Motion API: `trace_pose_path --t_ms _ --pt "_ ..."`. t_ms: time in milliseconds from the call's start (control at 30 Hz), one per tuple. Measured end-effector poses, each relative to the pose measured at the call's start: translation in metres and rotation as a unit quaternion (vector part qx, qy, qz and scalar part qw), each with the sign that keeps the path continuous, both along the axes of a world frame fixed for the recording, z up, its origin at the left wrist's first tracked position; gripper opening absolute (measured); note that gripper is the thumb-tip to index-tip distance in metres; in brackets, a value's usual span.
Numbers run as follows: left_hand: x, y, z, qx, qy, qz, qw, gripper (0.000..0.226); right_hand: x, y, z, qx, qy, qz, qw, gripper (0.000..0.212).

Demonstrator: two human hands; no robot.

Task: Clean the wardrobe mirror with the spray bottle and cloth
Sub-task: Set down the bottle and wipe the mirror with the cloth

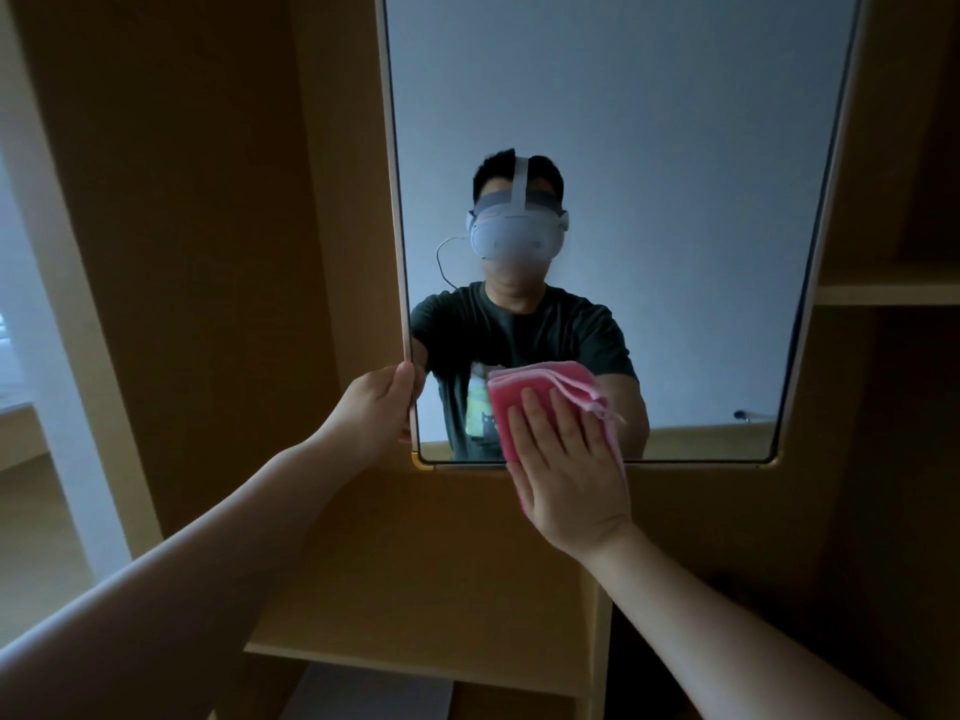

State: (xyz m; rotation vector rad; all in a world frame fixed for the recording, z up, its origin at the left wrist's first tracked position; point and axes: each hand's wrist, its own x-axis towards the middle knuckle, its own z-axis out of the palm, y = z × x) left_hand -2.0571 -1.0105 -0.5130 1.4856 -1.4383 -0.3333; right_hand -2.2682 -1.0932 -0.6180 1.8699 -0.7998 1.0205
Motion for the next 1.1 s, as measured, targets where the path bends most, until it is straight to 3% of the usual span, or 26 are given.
trace_pose_path --t_ms 200,333,467,600,767,867,967,1100 --pt "-0.003 0.007 0.002 0.007 0.020 -0.009 1.000 0.052 0.028 0.012 0.000 0.016 0.119 0.074 0.990 0.057" --pt "-0.002 0.010 0.003 0.010 0.007 0.017 1.000 0.051 0.034 0.020 0.005 0.044 0.147 0.141 0.978 0.046" --pt "0.006 0.017 0.005 0.014 0.014 0.010 1.000 0.042 0.026 0.027 0.034 0.028 0.129 0.239 0.962 0.029" --pt "0.012 0.029 0.033 -0.026 0.010 0.015 1.000 0.030 0.031 0.037 0.075 0.080 0.050 0.330 0.939 0.032" --pt "0.024 0.055 0.115 -0.015 -0.052 -0.011 0.998 0.023 0.041 0.050 0.159 0.162 -0.027 0.344 0.924 0.032" --pt "0.022 0.070 0.182 0.008 -0.072 -0.090 0.993 0.014 0.045 0.061 0.231 0.231 -0.076 0.362 0.900 0.040" --pt "0.017 0.079 0.255 0.077 -0.113 -0.169 0.976 0.021 0.048 0.075 0.314 0.285 -0.120 0.362 0.879 0.046" --pt "0.001 0.088 0.355 0.105 -0.150 -0.180 0.967 0.030 0.048 0.092 0.425 0.319 -0.134 0.381 0.857 0.058"
